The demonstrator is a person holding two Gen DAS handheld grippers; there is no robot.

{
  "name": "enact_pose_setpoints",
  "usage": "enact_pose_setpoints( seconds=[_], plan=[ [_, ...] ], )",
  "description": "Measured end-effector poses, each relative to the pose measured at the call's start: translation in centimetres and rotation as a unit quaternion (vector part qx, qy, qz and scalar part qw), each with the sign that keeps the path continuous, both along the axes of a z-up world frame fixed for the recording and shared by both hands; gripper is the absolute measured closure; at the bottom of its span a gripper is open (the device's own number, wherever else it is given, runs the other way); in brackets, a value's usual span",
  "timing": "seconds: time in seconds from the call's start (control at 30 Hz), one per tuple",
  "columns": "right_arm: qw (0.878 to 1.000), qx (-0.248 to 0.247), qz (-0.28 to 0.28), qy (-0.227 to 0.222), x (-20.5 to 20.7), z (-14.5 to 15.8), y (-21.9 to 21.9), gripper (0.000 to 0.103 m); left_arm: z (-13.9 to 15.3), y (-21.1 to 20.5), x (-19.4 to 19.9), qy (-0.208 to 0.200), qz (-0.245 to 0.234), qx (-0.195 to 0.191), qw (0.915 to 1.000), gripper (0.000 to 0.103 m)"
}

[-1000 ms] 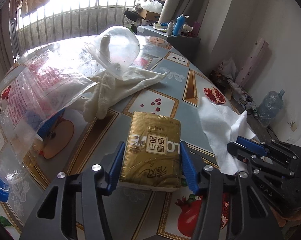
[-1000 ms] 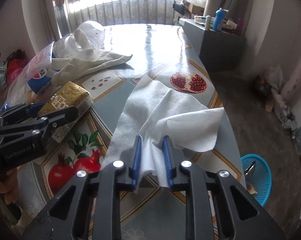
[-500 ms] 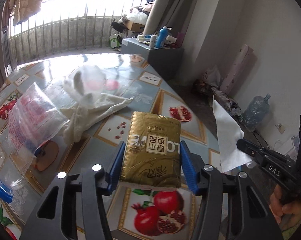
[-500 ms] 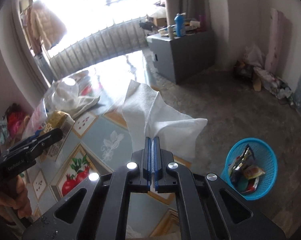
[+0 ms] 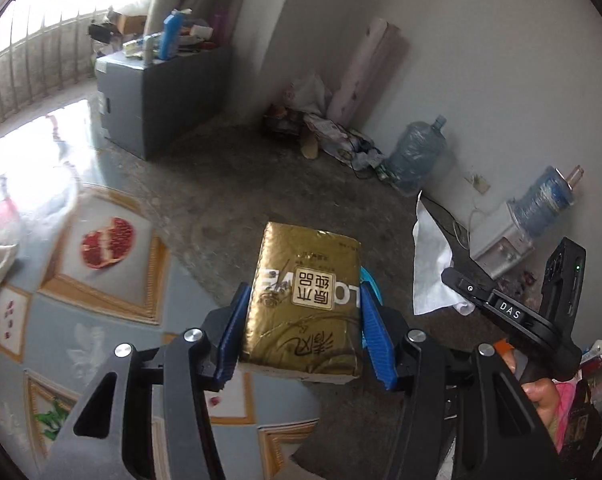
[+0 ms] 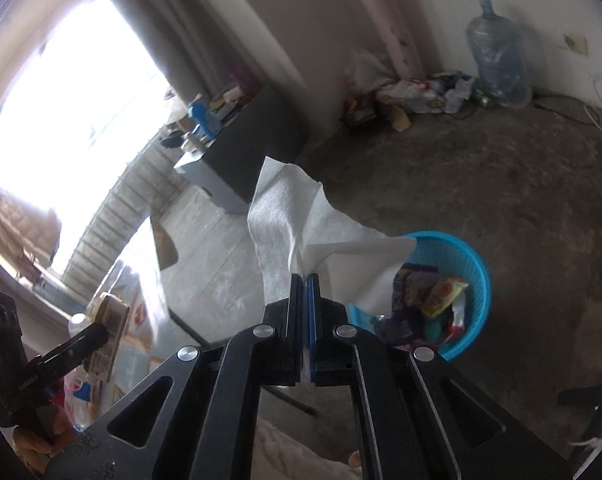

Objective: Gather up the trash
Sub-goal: 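Carry the gold box and white tissue over the blue basket, then open both tools to drop the box and tissue into the basket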

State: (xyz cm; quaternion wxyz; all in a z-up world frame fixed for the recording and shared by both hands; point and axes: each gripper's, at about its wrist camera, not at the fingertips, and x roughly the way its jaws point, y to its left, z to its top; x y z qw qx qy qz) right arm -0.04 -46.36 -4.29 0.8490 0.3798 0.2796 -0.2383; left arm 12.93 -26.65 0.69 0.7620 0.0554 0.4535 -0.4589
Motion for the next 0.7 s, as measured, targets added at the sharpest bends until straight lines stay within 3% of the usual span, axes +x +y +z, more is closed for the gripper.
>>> enact_pose_setpoints(
  seconds=[0.2,0.4,0.5,0.53,0.63,0.7],
  plan=[
    [0.996,0.078,-0.050,0.017,-1.3,-5.5,-4.3,0.102,-4.8,-10.3,-0.6,0.056,-0.073,0.048,0.9946,0.050],
    [0.986,0.147,-0.064,0.040,0.0,-10.9,-6.9,0.100,-10.0,-17.9,-1.2,0.092,-0.109,0.097,0.9850,0.050],
    [0.979,0.188,-0.071,0.041,0.7,-13.9,-8.5,0.090,-12.1,-20.3,-1.2,0.098,-0.121,0.112,0.9815,0.038],
    [0.975,0.206,-0.073,0.039,1.1,-15.5,-9.1,0.082,-12.7,-21.0,-1.1,0.098,-0.120,0.116,0.9810,0.034],
    [0.969,0.223,-0.079,0.065,1.8,-18.6,-10.3,0.069,-13.9,-22.3,-0.8,0.101,-0.116,0.128,0.9798,0.034],
    [0.964,0.242,-0.082,0.079,1.9,-20.0,-10.7,0.068,-13.9,-22.3,-0.6,0.108,-0.113,0.123,0.9801,0.034]
  ],
)
